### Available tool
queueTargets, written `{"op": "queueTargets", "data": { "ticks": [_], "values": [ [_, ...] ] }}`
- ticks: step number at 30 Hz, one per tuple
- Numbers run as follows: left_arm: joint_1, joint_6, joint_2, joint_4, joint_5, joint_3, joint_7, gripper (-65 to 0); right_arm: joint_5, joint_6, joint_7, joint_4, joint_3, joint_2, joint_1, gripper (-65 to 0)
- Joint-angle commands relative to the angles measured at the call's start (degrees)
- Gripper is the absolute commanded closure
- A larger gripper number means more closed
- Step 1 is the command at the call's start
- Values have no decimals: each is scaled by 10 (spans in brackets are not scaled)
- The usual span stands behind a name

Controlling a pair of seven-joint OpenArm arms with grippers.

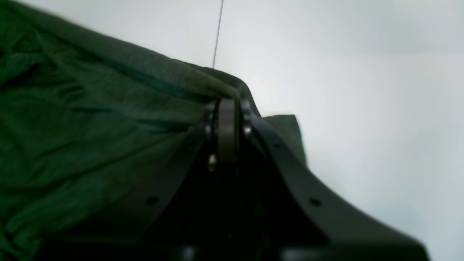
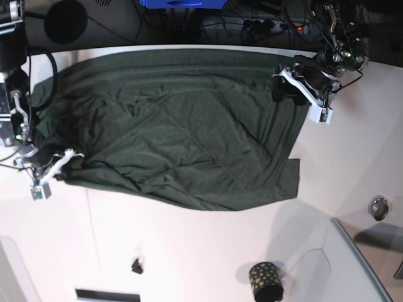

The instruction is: Layout the t-shirt on the table in an organized manner, then fold the t-shirt properly

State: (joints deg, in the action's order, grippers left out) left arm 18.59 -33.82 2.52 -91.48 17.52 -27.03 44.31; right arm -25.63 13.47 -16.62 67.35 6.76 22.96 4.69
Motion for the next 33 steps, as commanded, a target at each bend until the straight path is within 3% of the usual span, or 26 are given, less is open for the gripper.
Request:
{"op": "queueTargets", "data": {
  "ticks": [1, 8, 14, 16, 18, 21, 26, 33],
  "values": [
    [-2, -1, 4, -8, 6, -2, -11, -327, -8, 4, 14, 30, -4, 8, -1, -6],
    [-2, -1, 4, -8, 6, -2, -11, -327, -9, -1, -93, 105, -5, 2, -57, -36],
    [-2, -1, 4, -8, 6, -2, -11, -327, -8, -1, -131, 203, -34, -5, -75, -324],
    [-2, -1, 4, -8, 6, -2, -11, -327, -6, -1, -156, 254, -44, -6, -72, -374],
    [-2, -1, 4, -8, 6, -2, -11, -327, -5, 2, -199, 263, -31, -6, -31, -377],
    [-2, -1, 4, -7, 6, -2, -11, -327, -5, 2, -232, 177, 35, -17, 64, -377],
    [0, -1, 4, -7, 6, -2, -11, -327, -4, 2, -193, -58, 139, -57, 212, -377],
    [5, -2, 4, -7, 6, -2, -11, -327, -4, 3, -125, -238, 230, -123, 298, -377]
  ]
}}
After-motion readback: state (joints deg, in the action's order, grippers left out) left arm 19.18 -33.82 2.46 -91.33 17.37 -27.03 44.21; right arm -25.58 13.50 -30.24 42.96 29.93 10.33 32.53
